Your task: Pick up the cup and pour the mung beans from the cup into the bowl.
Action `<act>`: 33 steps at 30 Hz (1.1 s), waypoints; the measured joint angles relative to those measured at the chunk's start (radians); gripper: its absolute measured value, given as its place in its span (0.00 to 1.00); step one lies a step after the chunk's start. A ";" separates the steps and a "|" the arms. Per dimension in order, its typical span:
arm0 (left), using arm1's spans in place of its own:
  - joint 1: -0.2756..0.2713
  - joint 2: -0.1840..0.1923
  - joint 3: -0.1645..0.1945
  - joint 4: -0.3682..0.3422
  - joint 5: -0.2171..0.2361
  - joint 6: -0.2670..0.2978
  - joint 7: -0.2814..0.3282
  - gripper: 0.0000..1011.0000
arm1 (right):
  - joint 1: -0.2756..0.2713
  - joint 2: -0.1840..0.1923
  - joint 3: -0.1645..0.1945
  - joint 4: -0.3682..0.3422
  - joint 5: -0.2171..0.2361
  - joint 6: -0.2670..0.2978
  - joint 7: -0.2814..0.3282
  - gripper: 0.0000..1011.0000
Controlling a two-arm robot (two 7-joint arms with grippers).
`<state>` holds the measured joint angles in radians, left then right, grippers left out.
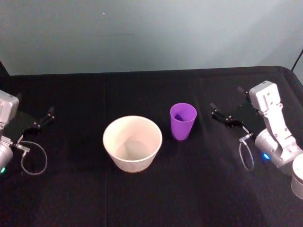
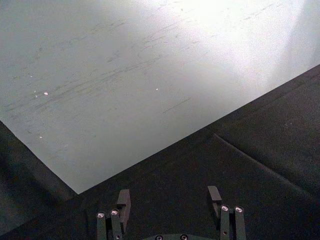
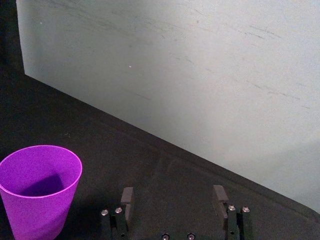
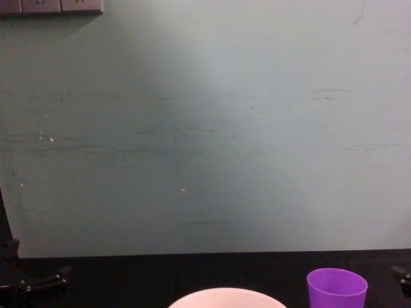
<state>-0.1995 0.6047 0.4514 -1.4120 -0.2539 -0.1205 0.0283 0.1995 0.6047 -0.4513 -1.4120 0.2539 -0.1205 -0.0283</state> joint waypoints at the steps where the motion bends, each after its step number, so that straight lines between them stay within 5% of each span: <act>1: 0.000 0.000 0.000 0.000 0.000 0.000 0.000 0.99 | 0.000 0.000 0.000 0.000 0.000 0.000 0.000 0.99; 33: 0.000 0.000 0.000 0.000 0.000 0.000 0.000 0.99 | 0.000 0.000 0.000 0.000 0.000 0.000 0.000 0.99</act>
<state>-0.1995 0.6047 0.4514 -1.4120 -0.2539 -0.1205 0.0283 0.1995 0.6047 -0.4514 -1.4120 0.2539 -0.1205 -0.0283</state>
